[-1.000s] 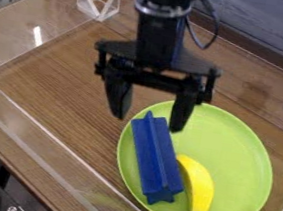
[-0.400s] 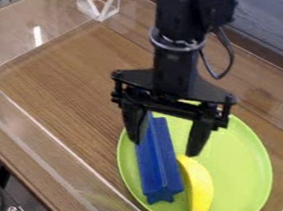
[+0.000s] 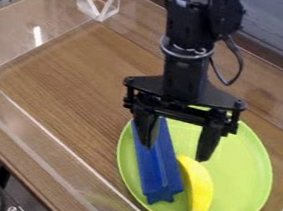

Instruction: Remove the blue object from inside the green plate and put it on the table

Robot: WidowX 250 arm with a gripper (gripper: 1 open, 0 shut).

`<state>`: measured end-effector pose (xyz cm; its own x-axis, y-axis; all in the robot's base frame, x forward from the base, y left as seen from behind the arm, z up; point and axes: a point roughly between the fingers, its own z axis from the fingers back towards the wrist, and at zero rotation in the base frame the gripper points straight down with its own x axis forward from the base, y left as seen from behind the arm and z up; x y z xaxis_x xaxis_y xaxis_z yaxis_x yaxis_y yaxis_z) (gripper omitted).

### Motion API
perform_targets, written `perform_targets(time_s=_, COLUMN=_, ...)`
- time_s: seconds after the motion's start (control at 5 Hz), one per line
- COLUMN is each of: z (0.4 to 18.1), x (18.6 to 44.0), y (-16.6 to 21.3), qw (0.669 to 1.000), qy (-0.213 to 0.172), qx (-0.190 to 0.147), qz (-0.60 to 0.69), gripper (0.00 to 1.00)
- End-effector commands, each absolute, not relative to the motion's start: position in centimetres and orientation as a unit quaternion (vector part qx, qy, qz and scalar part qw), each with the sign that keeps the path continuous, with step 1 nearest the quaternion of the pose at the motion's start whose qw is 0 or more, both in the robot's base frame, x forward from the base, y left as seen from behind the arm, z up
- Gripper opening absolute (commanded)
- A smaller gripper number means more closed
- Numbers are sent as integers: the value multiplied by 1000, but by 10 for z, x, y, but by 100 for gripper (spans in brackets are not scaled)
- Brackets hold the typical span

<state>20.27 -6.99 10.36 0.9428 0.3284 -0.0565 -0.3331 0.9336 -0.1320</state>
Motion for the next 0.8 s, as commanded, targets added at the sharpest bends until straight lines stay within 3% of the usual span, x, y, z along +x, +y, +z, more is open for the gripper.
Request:
perform_targets(time_s=0.0, z=105, x=207, y=-73, qw=982, qy=4, qx=-80, qz=168, gripper=100)
perform_targets(time_s=0.4, z=100, x=203, y=-68, qw=988, qy=7, qx=-88, qz=129, gripper=100)
perform_targets(time_s=0.6, z=106, x=198, y=-73, qw=990, qy=8, qx=-94, qz=108, gripper=100)
